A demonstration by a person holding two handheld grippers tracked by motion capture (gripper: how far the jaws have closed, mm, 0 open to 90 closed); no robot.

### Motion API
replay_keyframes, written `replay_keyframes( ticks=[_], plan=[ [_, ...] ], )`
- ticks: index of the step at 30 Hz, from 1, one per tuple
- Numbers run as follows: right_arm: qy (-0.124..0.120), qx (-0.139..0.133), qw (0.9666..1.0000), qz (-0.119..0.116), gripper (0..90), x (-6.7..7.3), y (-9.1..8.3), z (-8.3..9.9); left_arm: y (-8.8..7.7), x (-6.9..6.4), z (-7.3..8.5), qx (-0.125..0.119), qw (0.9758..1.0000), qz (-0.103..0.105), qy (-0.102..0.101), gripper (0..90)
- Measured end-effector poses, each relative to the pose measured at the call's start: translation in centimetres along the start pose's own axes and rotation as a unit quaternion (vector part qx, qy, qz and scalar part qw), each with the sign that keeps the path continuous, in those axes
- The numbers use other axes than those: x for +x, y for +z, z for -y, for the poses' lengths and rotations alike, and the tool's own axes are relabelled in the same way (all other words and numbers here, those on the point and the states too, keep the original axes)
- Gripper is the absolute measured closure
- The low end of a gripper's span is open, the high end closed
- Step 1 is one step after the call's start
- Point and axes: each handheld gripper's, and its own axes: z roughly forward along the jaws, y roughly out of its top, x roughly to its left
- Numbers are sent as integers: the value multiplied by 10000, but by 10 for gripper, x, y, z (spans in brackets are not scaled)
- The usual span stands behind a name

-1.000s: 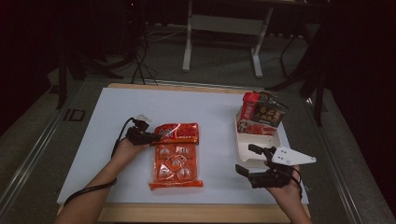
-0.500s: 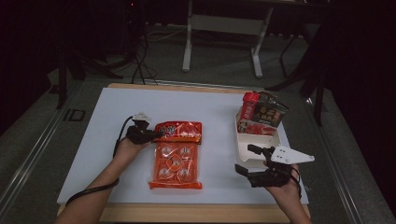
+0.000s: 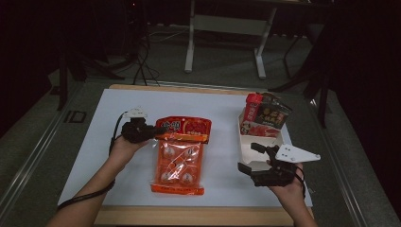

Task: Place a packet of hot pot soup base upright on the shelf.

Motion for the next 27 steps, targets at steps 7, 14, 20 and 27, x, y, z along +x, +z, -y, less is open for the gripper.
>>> replay_keyframes(
  ticks=[7, 14, 20, 27],
  plan=[
    [-3, 5, 10000, 56, 139, -3, 12, -4, -9, -13, -9, -143, 9996, 202, 162, 891],
    [-68, 45, 9999, 84, 136, -6, 30, -10, -20, -27, -13, -263, 9985, 347, 317, 891],
    [52, 141, 9999, -26, 115, -13, 48, -17, -27, -36, -16, -339, 9974, 465, 441, 891],
    [152, 226, 9996, -121, 104, -14, 70, -22, -35, -46, -16, -500, 9942, 756, 579, 891]
  ],
)
